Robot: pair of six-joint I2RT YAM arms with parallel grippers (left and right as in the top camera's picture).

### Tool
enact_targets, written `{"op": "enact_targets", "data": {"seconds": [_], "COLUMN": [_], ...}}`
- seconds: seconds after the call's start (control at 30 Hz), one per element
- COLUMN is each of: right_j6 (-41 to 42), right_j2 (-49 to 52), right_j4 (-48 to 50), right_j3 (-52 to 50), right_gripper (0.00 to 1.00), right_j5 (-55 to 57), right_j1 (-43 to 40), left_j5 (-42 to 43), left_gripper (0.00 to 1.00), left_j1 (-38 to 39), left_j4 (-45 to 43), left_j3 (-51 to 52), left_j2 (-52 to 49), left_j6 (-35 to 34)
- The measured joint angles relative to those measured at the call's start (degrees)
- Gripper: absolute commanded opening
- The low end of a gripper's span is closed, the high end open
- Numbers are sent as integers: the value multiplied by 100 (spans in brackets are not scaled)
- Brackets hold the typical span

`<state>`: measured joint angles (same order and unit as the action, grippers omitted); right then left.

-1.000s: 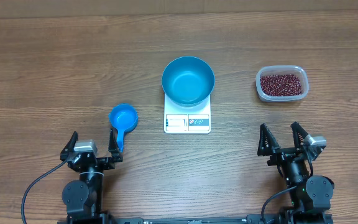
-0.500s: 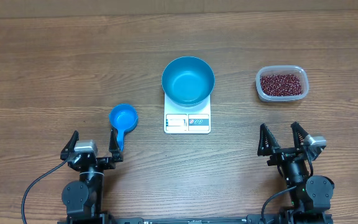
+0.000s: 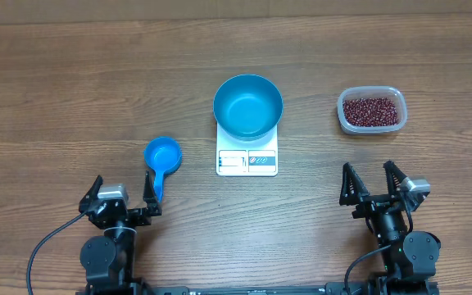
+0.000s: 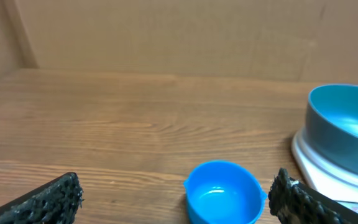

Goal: Scoop item into bowl and weigh 150g on scale
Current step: 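Raise the left arm and move the left gripper over the blue measuring cup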

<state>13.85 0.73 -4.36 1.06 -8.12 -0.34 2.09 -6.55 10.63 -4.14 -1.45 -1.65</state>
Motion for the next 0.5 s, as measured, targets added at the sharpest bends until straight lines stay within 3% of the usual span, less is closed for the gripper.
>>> {"op": "enact_targets", "data": {"seconds": [0.27, 0.5], "right_j6": [2, 0], "right_j2": [0, 0], "right_j4": [-2, -2], "right_j3": [0, 0], "right_gripper": [100, 100], "right_j5": [2, 2], "right_j1": [0, 0], "left_j5": [-271, -326], "left_gripper": [100, 100], "left_j1": [0, 0], "left_j4": [118, 162], "left_j3": [-728, -1403], "left_j2": [-796, -2162], "left_j6": [76, 76]}}
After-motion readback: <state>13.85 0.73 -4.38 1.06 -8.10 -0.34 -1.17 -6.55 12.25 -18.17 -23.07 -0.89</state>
